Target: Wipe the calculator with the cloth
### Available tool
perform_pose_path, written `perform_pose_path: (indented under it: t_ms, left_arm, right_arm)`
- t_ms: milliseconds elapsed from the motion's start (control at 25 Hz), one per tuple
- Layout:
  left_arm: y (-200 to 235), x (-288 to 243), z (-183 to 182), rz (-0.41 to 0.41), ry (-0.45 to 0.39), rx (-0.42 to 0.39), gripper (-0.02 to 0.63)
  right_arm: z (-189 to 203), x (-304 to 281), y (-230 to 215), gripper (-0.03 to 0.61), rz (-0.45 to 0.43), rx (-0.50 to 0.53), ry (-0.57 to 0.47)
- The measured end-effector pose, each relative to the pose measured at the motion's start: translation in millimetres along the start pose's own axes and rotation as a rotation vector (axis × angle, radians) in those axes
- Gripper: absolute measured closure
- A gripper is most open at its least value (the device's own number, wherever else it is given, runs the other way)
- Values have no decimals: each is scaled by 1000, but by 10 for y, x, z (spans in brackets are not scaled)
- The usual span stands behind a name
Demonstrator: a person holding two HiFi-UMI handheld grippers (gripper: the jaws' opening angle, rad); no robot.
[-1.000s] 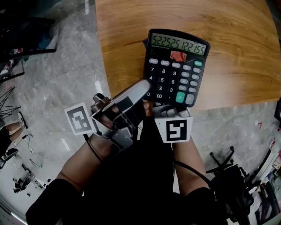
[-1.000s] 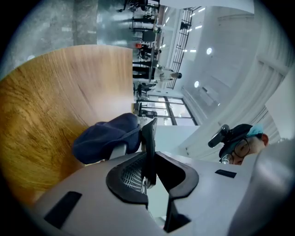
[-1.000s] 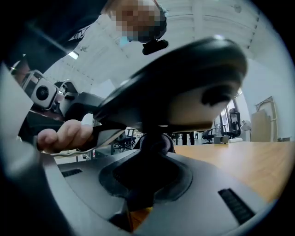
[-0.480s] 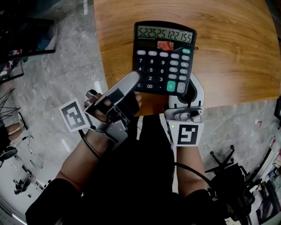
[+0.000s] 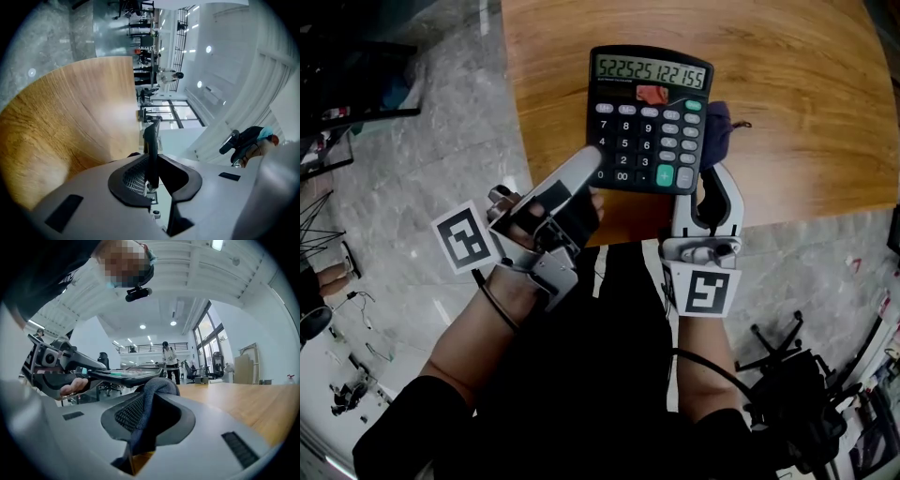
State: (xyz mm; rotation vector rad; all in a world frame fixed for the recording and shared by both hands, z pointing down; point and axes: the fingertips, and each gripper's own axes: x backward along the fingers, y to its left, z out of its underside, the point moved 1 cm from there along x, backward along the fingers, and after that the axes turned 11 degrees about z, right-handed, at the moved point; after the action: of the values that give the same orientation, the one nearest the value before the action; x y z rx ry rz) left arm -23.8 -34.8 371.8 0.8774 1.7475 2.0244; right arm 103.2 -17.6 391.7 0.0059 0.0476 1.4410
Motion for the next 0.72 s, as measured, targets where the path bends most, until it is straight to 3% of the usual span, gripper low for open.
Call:
perform_pose_path:
  t_ms: [200, 440, 600, 720]
  left_arm:
    - [-49, 2, -13, -4, 18, 2, 551]
    - [-409, -77, 47, 19, 43, -24, 551]
    - [-572, -77, -5, 32, 38, -20, 551]
    - [-747, -100, -12, 35, 40, -34, 551]
  right_arm:
    - [-51, 51, 398, 514, -57, -19, 21]
    - [-437, 275, 901, 514, -179, 9, 18]
    - [-572, 298, 899, 514, -169, 17, 40]
    - [-718, 286, 633, 514, -104, 23, 43]
